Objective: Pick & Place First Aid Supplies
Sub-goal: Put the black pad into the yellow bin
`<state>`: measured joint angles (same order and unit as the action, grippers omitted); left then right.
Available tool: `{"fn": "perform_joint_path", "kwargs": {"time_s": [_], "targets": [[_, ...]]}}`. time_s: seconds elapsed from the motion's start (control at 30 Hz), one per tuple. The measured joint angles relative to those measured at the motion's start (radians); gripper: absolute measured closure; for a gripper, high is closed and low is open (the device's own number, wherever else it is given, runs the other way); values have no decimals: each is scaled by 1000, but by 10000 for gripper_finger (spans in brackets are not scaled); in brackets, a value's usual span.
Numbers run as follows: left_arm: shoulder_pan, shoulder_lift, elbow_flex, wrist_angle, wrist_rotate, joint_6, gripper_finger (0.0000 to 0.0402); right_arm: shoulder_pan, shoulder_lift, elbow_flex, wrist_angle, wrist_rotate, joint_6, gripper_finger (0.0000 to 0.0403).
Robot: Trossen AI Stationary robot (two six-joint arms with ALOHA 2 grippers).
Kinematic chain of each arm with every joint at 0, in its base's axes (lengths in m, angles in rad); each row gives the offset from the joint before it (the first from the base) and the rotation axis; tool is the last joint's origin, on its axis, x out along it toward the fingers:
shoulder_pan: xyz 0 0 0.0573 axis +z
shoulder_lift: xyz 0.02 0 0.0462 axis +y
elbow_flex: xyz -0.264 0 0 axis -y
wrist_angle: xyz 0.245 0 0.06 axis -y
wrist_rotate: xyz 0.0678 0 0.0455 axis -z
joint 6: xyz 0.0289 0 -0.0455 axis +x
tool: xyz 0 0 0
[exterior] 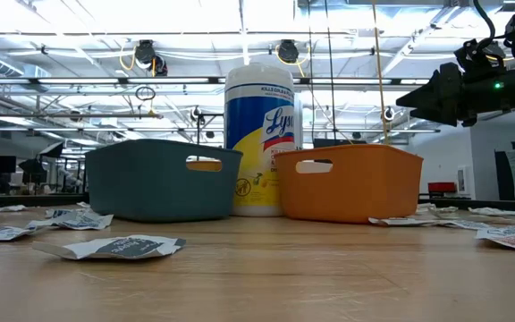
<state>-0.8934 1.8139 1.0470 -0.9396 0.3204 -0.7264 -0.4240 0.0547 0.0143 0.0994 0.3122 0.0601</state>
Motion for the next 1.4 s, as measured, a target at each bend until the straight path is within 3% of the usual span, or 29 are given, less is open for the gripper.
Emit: {"fn": "perform_joint_path", "kwargs": {"time_s": [0.2, 0.3, 0.6, 0.8, 1.0, 1.4], "targets": [[4, -5, -31, 58, -3, -33, 71, 0, 0, 0, 0, 0, 0, 26], [4, -4, -34, 66, -7, -36, 101, 0, 0, 0, 0, 0, 0, 26], [5, -2, -35, 62, 16, -106, 291, 0, 0, 0, 0, 0, 0, 26], [4, 0, -36, 74, 74, -111, 389, 0, 0, 0, 0, 0, 0, 26], [28, -33, -41, 75, 80, -151, 396, 0, 0, 0, 0, 0, 0, 26], [148, -345, -38, 35, -88, -289, 396, 0, 0, 0, 0, 0, 0, 26]]}}
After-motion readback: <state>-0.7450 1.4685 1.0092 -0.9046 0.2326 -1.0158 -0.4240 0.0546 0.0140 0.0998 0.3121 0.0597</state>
